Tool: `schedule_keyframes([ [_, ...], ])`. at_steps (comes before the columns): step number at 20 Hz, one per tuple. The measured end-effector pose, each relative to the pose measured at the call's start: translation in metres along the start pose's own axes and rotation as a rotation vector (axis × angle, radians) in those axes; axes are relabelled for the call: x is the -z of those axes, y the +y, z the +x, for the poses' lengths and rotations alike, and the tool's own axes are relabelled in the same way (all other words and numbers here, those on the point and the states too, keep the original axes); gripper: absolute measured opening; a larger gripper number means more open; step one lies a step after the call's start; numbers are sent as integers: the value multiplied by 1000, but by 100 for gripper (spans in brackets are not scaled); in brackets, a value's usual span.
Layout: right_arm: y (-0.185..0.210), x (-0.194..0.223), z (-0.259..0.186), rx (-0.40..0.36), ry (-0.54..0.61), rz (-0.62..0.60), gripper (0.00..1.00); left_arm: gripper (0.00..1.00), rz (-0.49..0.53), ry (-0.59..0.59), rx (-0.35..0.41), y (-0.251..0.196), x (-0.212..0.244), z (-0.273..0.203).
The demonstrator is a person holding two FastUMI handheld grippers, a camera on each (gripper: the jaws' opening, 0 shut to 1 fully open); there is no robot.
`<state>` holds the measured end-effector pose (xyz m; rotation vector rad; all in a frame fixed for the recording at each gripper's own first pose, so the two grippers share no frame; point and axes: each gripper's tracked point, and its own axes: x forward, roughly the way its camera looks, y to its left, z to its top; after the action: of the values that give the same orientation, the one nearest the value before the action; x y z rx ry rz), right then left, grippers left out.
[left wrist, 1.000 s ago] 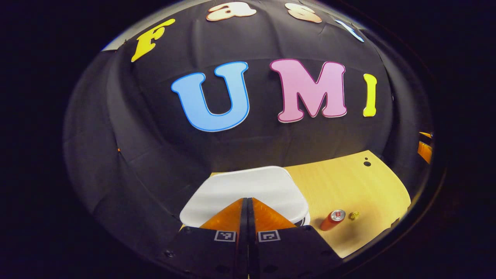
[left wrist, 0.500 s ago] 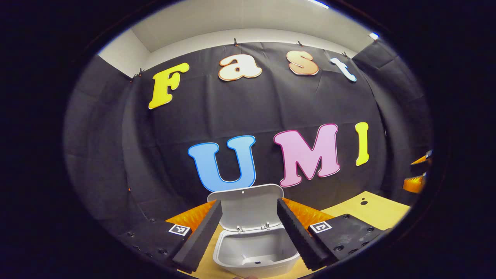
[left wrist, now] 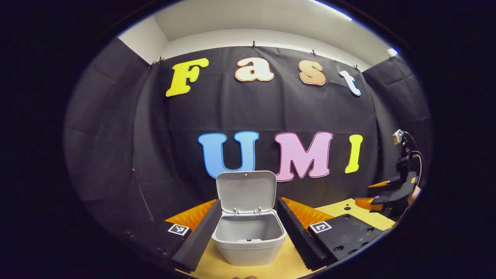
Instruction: Press the lid of the desktop garbage bin to open it, pick up the crumpled paper on the desktop and throw it into the bin, then pick up the pop can on the desktop and drop it into the bin, and finally close the garbage bin lid.
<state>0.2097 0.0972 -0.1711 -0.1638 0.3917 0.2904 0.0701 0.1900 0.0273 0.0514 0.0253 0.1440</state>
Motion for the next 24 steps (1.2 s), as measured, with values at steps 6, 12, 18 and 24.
schedule_keyframes([
  [6,-21,126,78,18,396,69,96,97,74,78,-109,23,22,-58],
  [12,-10,283,108,-28,881,71,90,96,116,151,-205,29,35,-85],
  [18,-20,294,122,-35,960,120,93,97,114,193,-255,37,46,-95],
  [24,-22,257,116,-33,860,203,36,96,104,184,-217,27,46,-83],
])
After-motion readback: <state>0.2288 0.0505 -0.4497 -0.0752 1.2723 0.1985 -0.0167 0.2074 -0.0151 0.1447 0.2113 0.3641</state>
